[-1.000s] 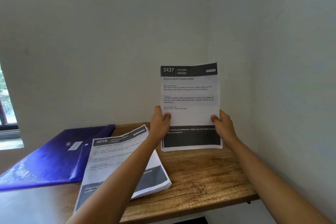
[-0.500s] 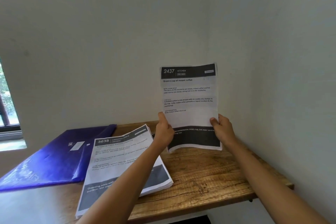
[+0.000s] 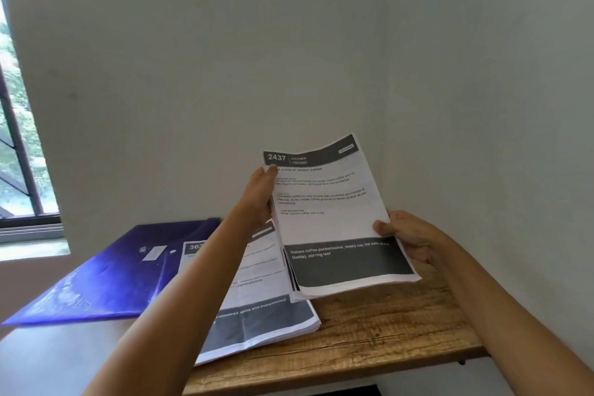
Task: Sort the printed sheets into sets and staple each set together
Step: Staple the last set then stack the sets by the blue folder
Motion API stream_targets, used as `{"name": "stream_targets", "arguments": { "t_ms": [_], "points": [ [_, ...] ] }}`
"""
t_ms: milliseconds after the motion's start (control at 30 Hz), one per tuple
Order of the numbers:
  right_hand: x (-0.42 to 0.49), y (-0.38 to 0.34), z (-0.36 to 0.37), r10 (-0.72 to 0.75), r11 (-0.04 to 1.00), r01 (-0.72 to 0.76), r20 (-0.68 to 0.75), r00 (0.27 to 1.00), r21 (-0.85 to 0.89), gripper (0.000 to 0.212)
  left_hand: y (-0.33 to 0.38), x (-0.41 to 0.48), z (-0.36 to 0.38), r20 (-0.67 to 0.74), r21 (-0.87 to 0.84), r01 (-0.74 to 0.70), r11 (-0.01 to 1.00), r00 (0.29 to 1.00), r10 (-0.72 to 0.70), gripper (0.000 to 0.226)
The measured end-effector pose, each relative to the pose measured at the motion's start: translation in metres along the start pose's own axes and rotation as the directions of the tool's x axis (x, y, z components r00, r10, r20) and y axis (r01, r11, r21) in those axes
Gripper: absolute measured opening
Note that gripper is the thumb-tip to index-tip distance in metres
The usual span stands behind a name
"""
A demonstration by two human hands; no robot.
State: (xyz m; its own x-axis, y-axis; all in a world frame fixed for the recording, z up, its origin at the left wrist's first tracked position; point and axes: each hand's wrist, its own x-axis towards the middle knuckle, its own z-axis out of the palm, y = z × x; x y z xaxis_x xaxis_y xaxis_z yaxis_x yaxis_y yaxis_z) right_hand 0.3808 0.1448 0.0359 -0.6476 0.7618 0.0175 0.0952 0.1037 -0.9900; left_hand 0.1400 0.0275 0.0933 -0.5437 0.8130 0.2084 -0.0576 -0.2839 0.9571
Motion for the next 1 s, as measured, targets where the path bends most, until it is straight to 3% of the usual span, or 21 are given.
{"name": "stream_targets", "arguments": {
  "t_ms": [67, 200, 267, 333, 433, 467, 733, 1000],
  "points": [
    [0.004, 0.007, 0.003, 0.031, 0.999, -0.035, 0.12, 0.992, 0.033, 0.093, 0.001, -0.001, -0.009, -0.064, -0.021, 0.024, 0.999, 0.998, -0.025, 0.026],
    [0.0, 0.009, 0.011, 0.064, 0.991, -0.096, 0.293, 0.954, 0.094, 0.071, -0.004, -0.008, -0.029, -0.135, -0.02, 0.032, 0.999, 0.99, -0.034, 0.022],
    [-0.001, 0.007, 0.013, 0.079, 0.982, -0.138, 0.382, 0.921, 0.13, 0.088, -0.006, -0.015, -0.037, -0.167, -0.024, 0.036, 0.999, 0.985, -0.039, 0.021],
    [0.0, 0.002, 0.015, 0.096, 0.974, -0.172, 0.421, 0.902, 0.145, 0.085, -0.009, -0.019, -0.046, -0.194, -0.047, 0.053, 0.998, 0.979, -0.061, 0.021],
    [0.005, -0.009, 0.028, 0.093, 0.969, -0.166, 0.355, 0.93, 0.181, 0.033, -0.014, -0.027, -0.059, -0.172, -0.037, 0.088, 0.995, 0.981, -0.093, 0.021],
    [0.006, -0.013, 0.033, 0.083, 0.969, -0.151, 0.318, 0.944, 0.198, 0.026, -0.016, -0.029, -0.063, -0.159, -0.027, 0.095, 0.995, 0.982, -0.098, 0.022],
    [0.033, -0.015, 0.089, 0.034, 0.956, -0.082, 0.171, 0.985, 0.282, 0.025, -0.033, -0.044, -0.1, -0.186, -0.053, 0.116, 0.992, 0.975, -0.124, 0.031],
    [0.04, 0.001, 0.124, 0.094, 0.956, -0.145, 0.204, 0.975, 0.256, 0.022, -0.041, -0.052, -0.14, -0.168, -0.192, 0.024, 0.981, 0.984, -0.057, 0.026]
  ]
}}
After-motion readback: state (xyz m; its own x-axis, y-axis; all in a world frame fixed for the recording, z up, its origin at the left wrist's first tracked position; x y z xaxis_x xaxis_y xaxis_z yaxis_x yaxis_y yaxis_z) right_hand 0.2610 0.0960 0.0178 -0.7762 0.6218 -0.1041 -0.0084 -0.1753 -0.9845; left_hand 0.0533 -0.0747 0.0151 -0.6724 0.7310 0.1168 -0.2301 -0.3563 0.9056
